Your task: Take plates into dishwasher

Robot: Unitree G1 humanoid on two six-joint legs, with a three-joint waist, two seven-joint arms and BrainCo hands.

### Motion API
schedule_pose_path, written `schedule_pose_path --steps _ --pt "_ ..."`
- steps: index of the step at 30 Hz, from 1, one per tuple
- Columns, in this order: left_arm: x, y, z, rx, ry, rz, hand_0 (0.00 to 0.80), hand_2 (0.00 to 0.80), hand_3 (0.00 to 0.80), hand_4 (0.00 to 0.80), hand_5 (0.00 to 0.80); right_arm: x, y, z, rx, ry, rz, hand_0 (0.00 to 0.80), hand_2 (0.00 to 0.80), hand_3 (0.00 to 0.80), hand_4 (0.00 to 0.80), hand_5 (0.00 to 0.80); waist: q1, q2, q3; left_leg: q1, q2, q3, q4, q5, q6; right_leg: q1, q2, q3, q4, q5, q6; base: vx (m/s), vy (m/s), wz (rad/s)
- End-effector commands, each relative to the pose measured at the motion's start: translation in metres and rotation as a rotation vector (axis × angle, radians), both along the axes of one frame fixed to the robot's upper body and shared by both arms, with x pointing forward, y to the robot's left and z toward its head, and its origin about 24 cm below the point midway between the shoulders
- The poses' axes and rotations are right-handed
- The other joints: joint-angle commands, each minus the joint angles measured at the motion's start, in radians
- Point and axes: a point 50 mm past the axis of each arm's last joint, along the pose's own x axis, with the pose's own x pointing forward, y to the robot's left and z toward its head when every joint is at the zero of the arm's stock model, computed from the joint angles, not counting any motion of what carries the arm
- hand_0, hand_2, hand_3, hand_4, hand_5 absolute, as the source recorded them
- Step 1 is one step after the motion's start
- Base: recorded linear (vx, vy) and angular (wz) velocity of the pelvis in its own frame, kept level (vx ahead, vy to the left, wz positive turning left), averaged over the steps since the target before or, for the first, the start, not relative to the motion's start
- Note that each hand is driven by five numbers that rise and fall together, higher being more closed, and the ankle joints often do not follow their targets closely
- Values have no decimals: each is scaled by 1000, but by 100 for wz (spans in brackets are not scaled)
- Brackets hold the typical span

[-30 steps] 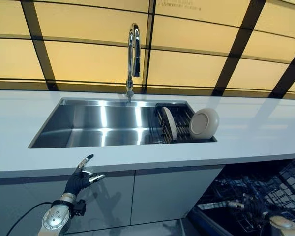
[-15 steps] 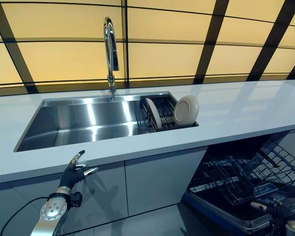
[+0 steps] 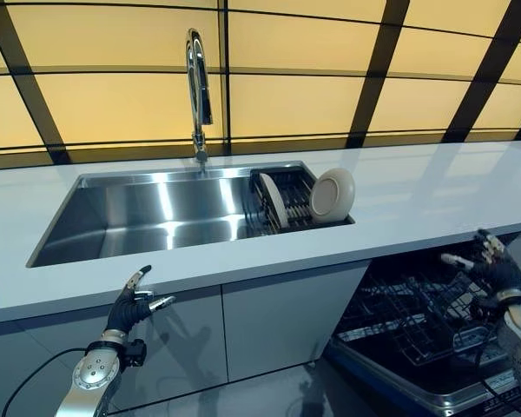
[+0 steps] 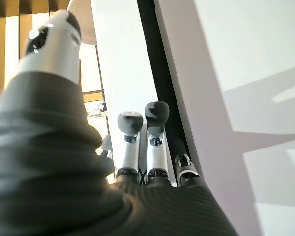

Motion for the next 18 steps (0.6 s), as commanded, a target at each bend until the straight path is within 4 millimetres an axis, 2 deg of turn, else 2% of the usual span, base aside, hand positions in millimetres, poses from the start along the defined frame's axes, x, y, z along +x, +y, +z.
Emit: schedule_pose_path --steps 1,7,11,12,13,14,15,16,18 --pt "26 0 24 12 -119 -2 0 0 0 0 0 21 15 51 -41 -184 109 0 0 0 0 0 22 -4 -11 -28 22 -56 3 1 9 77 -30 -35 12 -35 36 28 -8 4" --pt "30 -7 22 11 -106 -37 0 0 0 0 0 37 25 55 -1 -166 159 0 0 0 0 0 44 -2 -14 -28 12 -77 3 0 10 86 -36 -52 12 -38 33 43 14 12" --pt "27 -11 18 6 -98 -76 0 0 0 0 0 45 30 51 14 -151 180 0 0 0 0 0 65 4 -14 -30 -12 -98 3 -5 28 91 -52 -59 52 -57 36 80 58 7" --pt "26 -11 20 8 -106 -91 0 0 0 0 0 46 32 48 12 -144 180 0 0 0 0 0 65 6 -10 -32 -21 -99 3 -1 41 69 -65 -54 129 -53 45 51 110 10" --pt "24 -11 24 18 -127 -114 0 0 0 0 0 46 35 42 8 -147 180 0 0 0 0 0 60 12 15 -31 -33 -102 4 10 60 -15 -87 -36 311 15 71 11 83 10" --pt "24 -11 24 19 -129 -115 0 0 0 0 0 46 36 42 10 -146 181 0 0 0 0 0 61 11 16 -34 -37 -101 5 11 62 -29 -91 -30 331 15 74 12 41 12" --pt "23 -11 27 22 -140 -127 0 0 0 0 0 45 37 37 19 -138 180 0 0 0 0 0 58 16 35 -32 -39 -110 7 14 64 -72 -92 -16 389 48 81 38 -49 20" --pt "24 -11 29 24 -147 -136 0 0 0 0 0 45 37 33 31 -125 182 0 0 0 0 0 55 15 51 -28 -39 -120 9 15 61 -97 -89 -3 393 56 80 109 -133 21" --pt "29 -13 34 20 -162 -156 0 0 0 0 0 44 40 21 67 -76 208 0 0 0 0 0 34 9 72 -16 -39 -154 10 10 50 -122 -70 31 302 59 73 161 -191 29"
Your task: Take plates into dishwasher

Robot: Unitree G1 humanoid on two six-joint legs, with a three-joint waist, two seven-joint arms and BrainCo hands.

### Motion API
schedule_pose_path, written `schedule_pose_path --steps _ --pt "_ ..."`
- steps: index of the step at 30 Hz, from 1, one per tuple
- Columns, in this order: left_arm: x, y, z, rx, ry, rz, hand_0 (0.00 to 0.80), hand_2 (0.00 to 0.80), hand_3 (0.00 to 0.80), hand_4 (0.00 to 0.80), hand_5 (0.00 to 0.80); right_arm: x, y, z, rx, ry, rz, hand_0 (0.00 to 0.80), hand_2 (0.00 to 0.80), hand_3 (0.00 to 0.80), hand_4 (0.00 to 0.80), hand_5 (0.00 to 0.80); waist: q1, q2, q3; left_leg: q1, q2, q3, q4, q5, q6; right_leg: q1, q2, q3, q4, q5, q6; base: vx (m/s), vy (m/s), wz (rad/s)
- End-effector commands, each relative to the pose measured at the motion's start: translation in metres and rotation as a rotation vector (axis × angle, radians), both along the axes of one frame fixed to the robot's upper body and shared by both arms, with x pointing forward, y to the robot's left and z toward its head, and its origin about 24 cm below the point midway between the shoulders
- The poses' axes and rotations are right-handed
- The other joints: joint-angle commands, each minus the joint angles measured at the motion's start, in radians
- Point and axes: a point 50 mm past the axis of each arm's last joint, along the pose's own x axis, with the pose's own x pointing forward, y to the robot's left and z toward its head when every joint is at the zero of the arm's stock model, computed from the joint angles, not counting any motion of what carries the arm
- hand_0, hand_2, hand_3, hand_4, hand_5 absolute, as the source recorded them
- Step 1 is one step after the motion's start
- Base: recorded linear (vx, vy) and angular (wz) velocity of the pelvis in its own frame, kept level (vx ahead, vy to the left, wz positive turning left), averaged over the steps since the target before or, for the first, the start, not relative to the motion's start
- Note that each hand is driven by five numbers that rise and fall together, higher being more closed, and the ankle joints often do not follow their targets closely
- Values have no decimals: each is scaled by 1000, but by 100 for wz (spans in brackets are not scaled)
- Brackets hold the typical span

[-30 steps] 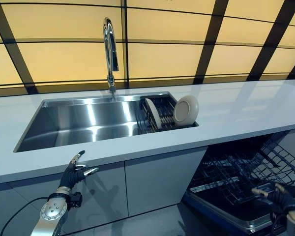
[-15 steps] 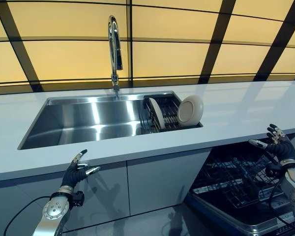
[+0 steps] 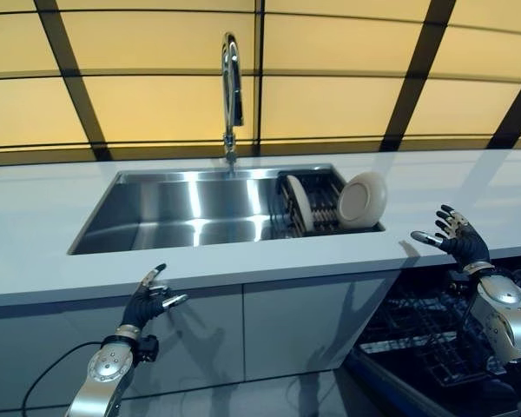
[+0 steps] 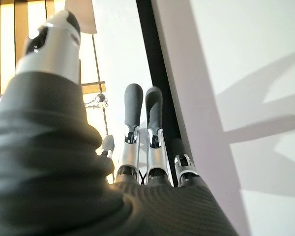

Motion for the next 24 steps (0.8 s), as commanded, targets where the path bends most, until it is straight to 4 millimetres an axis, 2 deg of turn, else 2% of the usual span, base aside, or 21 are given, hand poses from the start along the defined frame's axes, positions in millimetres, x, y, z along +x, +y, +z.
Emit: schedule_pose_path --steps 1,2,4,10,13,19,24 --pt "19 1 42 19 -186 -55 0 0 0 0 0 12 14 18 -3 -77 88 0 0 0 0 0 -28 -45 40 9 -24 -60 3 -13 20 -17 -9 64 -88 128 10 162 -188 46" --pt "22 -1 48 22 -212 -62 0 0 0 0 0 11 13 14 9 -62 91 0 0 0 0 0 -39 -42 47 14 -22 -71 2 -25 23 -24 12 74 -123 112 3 126 -193 48" --pt "24 -4 53 12 -236 -59 0 0 0 0 0 12 12 5 23 -37 96 0 0 0 0 0 -28 -43 44 4 -13 -72 0 -22 18 17 23 62 -186 93 -10 25 -165 45" --pt "21 -14 49 -19 -262 -74 0 0 0 0 0 12 14 0 41 -31 91 0 0 0 0 0 2 -56 22 -25 5 -50 0 -3 -5 126 40 21 -298 78 -27 38 -95 15" --pt "17 -14 47 -24 -261 -71 0 0 0 0 0 14 13 1 45 -24 98 0 0 0 0 0 12 -54 8 -28 11 -44 -1 -7 -15 138 36 4 -306 70 -28 55 -27 4" --pt "13 -13 50 -25 -287 -89 0 0 0 0 0 13 12 1 57 -40 78 0 0 0 0 0 12 -44 7 -26 16 -46 -1 -8 -20 141 33 -2 -301 62 -32 26 -8 0" --pt "15 -13 49 -29 -271 -98 0 0 0 0 0 18 5 12 47 -80 16 0 0 0 0 0 13 -37 10 -31 25 -41 -1 -8 -26 140 32 -6 -305 59 -33 0 0 0"
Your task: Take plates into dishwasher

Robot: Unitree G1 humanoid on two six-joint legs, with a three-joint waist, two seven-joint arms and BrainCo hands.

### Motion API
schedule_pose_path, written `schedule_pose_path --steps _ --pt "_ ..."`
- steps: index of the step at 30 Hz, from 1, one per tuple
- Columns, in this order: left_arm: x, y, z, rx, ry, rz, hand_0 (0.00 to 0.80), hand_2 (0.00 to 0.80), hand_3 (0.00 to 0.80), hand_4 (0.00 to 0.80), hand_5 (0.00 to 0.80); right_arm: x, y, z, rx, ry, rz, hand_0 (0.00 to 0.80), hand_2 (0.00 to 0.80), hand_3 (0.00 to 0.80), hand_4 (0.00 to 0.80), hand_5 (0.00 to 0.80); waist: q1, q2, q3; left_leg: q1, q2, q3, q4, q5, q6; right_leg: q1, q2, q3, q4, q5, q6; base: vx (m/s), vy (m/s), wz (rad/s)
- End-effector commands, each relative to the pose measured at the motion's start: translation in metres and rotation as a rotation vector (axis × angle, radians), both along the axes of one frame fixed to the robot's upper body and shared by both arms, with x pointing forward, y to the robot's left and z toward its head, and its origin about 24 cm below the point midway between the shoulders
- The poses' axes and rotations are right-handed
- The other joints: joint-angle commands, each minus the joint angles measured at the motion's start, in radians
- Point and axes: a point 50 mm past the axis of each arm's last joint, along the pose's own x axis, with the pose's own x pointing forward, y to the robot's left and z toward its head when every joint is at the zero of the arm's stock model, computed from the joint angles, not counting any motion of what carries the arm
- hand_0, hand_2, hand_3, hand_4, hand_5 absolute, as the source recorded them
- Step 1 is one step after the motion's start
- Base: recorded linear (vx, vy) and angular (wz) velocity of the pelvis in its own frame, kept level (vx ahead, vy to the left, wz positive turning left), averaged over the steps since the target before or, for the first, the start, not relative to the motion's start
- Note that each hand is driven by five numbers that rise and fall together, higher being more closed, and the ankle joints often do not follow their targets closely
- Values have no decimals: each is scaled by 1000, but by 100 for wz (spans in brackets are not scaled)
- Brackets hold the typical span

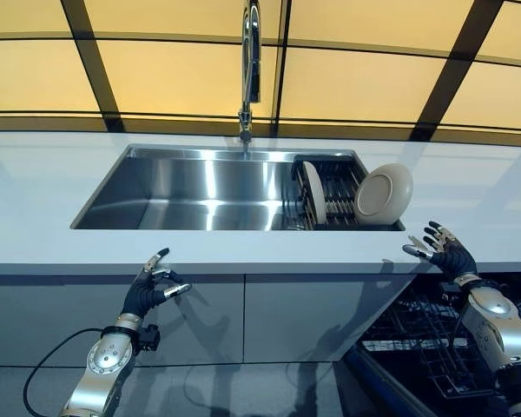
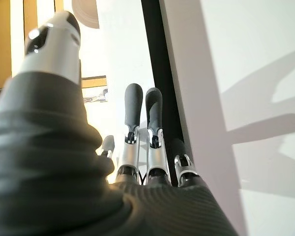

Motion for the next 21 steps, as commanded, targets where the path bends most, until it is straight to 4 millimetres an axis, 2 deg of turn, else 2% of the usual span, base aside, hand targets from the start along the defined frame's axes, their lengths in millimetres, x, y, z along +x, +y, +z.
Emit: schedule_pose_path --steps 1,11,21 --pt "8 -10 30 -18 -155 -83 0 0 0 0 0 17 -3 36 -12 -124 -22 0 0 0 0 0 33 -17 -35 -9 -21 41 2 -17 37 1 -52 -19 11 7 53 0 0 0" --pt "7 -13 32 -23 -176 -103 0 0 0 0 0 22 -20 57 -42 -136 -59 0 0 0 0 0 43 -8 -31 -15 -15 37 2 -11 31 1 -49 -20 11 2 47 4 -6 0" --pt "8 -19 31 -34 -186 -119 0 0 0 0 0 36 -29 93 -45 -216 -98 0 0 0 0 0 60 11 -8 -35 -6 20 2 6 19 1 -44 -31 7 -8 34 -6 -13 1"
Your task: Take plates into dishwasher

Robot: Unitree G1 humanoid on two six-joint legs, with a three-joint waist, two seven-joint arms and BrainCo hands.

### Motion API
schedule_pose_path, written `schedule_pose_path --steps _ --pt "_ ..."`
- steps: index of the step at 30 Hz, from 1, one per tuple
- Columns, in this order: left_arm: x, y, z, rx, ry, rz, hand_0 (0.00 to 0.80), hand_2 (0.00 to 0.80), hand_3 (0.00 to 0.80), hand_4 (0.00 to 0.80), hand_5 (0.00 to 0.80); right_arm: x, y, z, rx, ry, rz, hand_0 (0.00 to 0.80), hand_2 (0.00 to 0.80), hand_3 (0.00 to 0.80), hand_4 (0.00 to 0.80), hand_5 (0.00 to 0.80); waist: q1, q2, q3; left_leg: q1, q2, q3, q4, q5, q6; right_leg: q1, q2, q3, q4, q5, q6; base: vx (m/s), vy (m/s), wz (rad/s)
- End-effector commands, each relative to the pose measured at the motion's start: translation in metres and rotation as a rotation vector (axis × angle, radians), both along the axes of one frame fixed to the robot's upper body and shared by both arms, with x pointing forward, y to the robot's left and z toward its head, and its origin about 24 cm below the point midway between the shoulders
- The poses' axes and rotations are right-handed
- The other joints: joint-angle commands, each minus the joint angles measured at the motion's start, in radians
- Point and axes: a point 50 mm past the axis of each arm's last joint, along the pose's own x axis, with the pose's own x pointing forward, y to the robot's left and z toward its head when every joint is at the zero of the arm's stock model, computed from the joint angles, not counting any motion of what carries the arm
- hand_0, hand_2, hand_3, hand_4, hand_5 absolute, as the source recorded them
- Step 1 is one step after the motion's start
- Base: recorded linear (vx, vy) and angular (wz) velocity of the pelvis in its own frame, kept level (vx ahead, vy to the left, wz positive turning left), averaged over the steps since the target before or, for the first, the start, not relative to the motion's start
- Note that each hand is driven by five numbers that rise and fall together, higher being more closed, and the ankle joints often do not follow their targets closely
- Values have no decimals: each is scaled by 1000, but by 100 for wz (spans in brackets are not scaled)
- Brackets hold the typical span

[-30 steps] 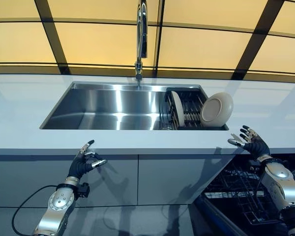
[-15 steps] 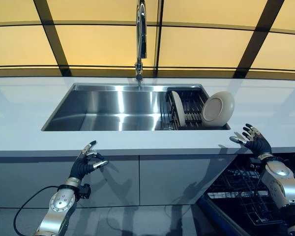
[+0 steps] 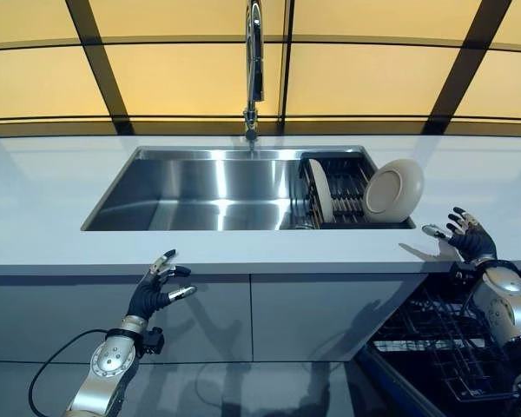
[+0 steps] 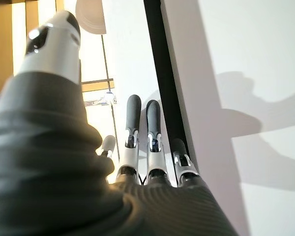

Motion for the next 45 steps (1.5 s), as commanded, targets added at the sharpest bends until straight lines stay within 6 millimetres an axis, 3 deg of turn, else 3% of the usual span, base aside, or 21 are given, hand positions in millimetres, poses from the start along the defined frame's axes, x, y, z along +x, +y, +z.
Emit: schedule_pose_path --steps 1,10,19,45 --pt "10 -11 33 -13 -175 -70 0 0 0 0 0 13 -7 65 -79 -177 -1 0 0 0 0 0 33 -32 3 -18 -5 24 -2 4 21 25 -44 -28 8 -13 38 38 -16 9" --pt "10 -15 34 -28 -197 -90 0 0 0 0 0 22 -7 83 -107 -184 3 0 0 0 0 0 45 -17 22 -31 -8 10 -2 14 18 21 -46 -38 11 -16 30 13 -8 5" --pt "12 -22 49 -58 -296 -116 0 0 0 0 0 29 -7 95 -111 -203 -25 0 0 0 0 0 57 12 78 -64 -16 -5 -2 28 20 -6 -56 -47 26 -15 22 -36 -1 3" --pt "13 -24 56 -51 -337 -129 0 0 0 0 0 31 -8 86 -71 -154 -4 0 0 0 0 0 55 21 95 -67 -19 -7 -2 30 18 -8 -57 -45 31 -20 17 -1 -5 1"
